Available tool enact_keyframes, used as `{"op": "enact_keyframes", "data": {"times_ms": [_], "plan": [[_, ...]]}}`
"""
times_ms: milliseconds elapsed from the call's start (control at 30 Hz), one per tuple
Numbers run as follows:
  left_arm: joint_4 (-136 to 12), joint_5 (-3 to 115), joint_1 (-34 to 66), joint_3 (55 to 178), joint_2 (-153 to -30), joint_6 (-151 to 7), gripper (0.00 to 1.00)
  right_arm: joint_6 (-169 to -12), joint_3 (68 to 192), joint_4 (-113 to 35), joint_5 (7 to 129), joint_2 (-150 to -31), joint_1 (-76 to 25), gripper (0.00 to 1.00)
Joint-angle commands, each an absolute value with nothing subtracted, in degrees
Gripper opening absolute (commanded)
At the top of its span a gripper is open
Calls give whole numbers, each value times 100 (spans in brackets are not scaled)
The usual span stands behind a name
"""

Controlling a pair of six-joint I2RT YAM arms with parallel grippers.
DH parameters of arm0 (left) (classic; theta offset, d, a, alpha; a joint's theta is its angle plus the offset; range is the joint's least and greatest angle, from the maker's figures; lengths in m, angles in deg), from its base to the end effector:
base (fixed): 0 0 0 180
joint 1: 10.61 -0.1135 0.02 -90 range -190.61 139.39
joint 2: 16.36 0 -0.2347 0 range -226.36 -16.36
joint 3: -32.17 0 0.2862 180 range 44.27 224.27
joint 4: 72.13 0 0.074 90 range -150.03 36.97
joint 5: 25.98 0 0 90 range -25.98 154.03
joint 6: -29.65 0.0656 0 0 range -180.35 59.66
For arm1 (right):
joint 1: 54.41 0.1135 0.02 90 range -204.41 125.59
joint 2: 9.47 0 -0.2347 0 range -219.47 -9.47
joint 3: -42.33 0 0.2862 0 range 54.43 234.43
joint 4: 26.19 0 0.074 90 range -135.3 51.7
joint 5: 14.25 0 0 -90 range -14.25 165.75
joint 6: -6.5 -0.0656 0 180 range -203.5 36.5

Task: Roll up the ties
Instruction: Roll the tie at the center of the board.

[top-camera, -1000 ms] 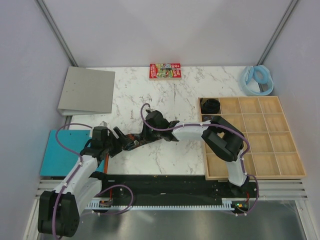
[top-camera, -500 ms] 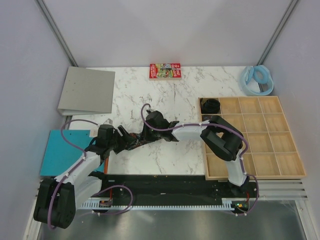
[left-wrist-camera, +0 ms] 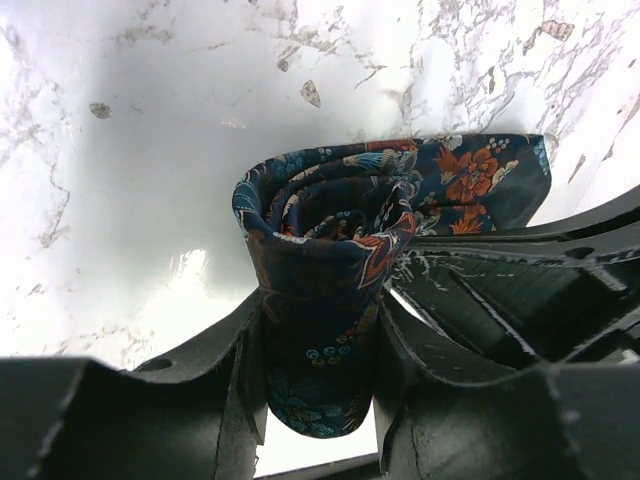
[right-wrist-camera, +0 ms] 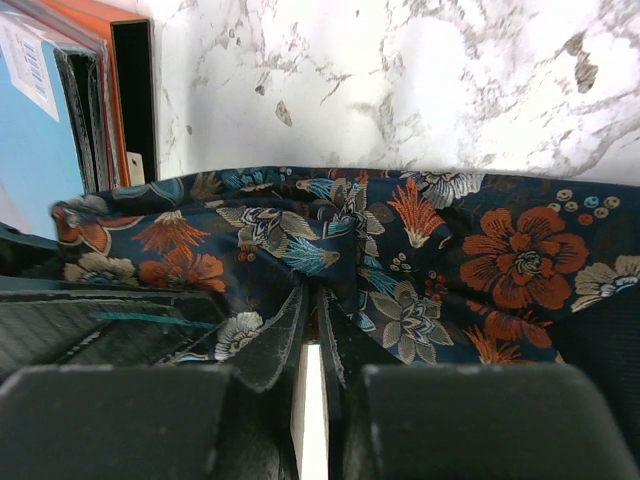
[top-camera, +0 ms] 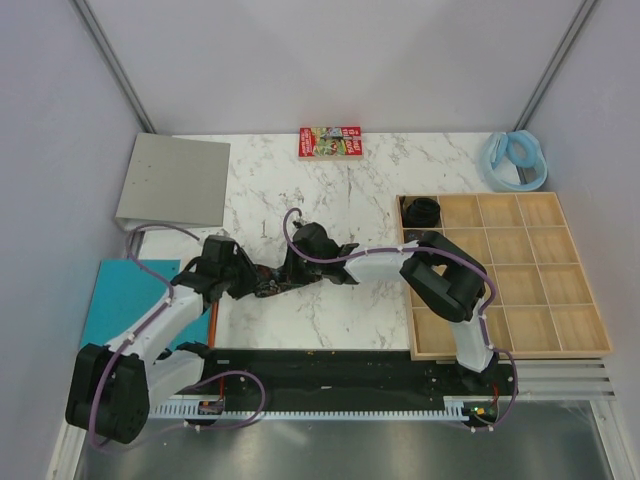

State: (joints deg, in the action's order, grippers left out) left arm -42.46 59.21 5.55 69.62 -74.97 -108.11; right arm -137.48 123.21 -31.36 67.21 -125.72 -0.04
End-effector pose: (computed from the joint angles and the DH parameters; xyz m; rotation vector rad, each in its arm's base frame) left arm 0.2412 -0.0756 0.1025 -0.6565 2.4597 -0.5701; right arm 0.2616 0.3818 0.0681 -0.0962 2.5462 1.0623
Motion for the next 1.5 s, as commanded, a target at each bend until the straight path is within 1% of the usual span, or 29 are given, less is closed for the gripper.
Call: {"op": "enact_keyframes", "data": {"times_ms": [0, 133, 300, 367, 500, 733, 1100, 1467], "plan": [[-3280, 6033, 600, 7898, -7911, -10289, 42, -13817, 12281, -3091, 6564, -12505, 52, 15], [-2708, 6095, 644, 8460, -8403, -9955, 42, -13800, 12369, -3249, 6564, -12399, 0, 17], [-1811, 6384, 740, 9216, -9027, -9559, 41, -13694, 12255, -3486, 6573, -12102, -229, 23], [-1644, 6674, 836, 9462, -9177, -9498, 41, -13642, 12115, -3539, 6564, -11969, -387, 26], [-1126, 7165, 1021, 9928, -9449, -9357, 41, -13518, 11842, -3671, 6529, -11496, -686, 28], [-519, 8133, 1635, 10632, -10117, -9321, 41, -13369, 11201, -3707, 6371, -10914, -1292, 29], [264, 9705, 2357, 11274, -11101, -9559, 40, -13316, 10638, -3698, 6221, -10422, -1767, 29], [413, 10146, 3086, 11581, -12129, -10086, 40, -13281, 10330, -3698, 6133, -10088, -2022, 29]]}}
